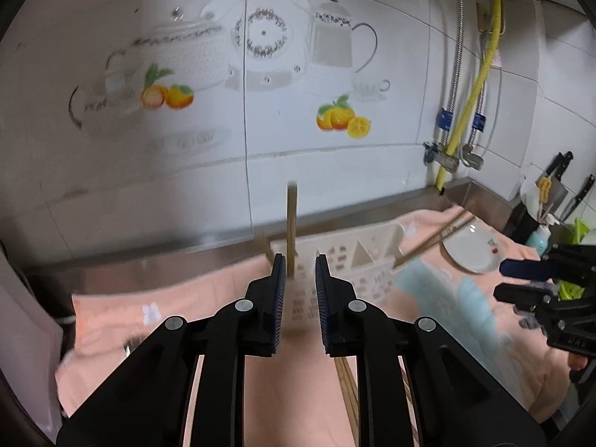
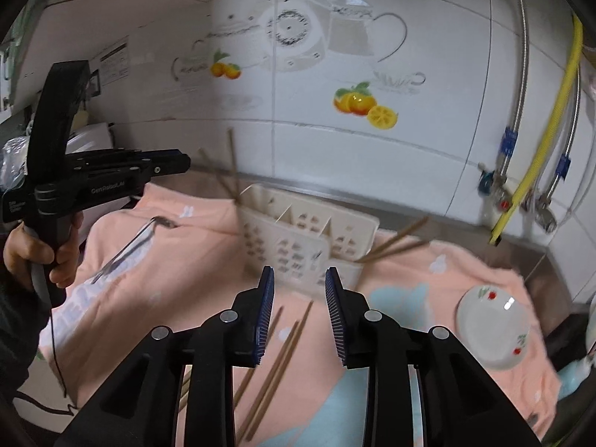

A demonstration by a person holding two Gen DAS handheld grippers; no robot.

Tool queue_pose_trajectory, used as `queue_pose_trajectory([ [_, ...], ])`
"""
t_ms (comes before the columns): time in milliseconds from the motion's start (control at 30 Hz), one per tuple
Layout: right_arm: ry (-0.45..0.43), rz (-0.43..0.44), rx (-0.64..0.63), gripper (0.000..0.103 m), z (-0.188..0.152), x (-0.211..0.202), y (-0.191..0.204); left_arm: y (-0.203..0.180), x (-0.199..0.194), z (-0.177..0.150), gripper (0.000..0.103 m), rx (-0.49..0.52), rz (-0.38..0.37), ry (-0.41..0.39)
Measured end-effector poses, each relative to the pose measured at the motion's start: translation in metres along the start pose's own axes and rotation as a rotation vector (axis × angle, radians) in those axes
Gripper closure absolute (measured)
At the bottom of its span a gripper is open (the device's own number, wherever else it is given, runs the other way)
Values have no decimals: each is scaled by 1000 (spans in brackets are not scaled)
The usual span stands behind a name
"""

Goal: Organize utensils
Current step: 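Open both grippers to release the chopsticks into the cream holder, then lower both grippers toward the loose chopsticks on the towel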

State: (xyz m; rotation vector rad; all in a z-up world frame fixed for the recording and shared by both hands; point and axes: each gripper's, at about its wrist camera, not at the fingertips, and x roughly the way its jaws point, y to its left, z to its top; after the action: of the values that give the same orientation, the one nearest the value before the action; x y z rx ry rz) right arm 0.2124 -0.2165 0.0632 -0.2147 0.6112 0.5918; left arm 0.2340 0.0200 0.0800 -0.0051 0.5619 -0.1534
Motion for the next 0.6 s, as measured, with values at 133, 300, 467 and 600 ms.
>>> queue_pose_trajectory([
  [133, 7, 0, 0, 71, -29, -3, 14, 0, -9, -29, 76, -17, -6, 18],
  [300, 37, -15, 14, 71, -67, 3, 25, 0, -17, -66, 75, -30, -6, 56],
  [467, 74, -59, 15, 71, -101, 14, 34, -4, -20, -97, 75, -47, -15, 92],
  [600, 118, -63, 73, 72, -133, 28, 35, -11, -19, -125, 75, -44, -20, 130],
])
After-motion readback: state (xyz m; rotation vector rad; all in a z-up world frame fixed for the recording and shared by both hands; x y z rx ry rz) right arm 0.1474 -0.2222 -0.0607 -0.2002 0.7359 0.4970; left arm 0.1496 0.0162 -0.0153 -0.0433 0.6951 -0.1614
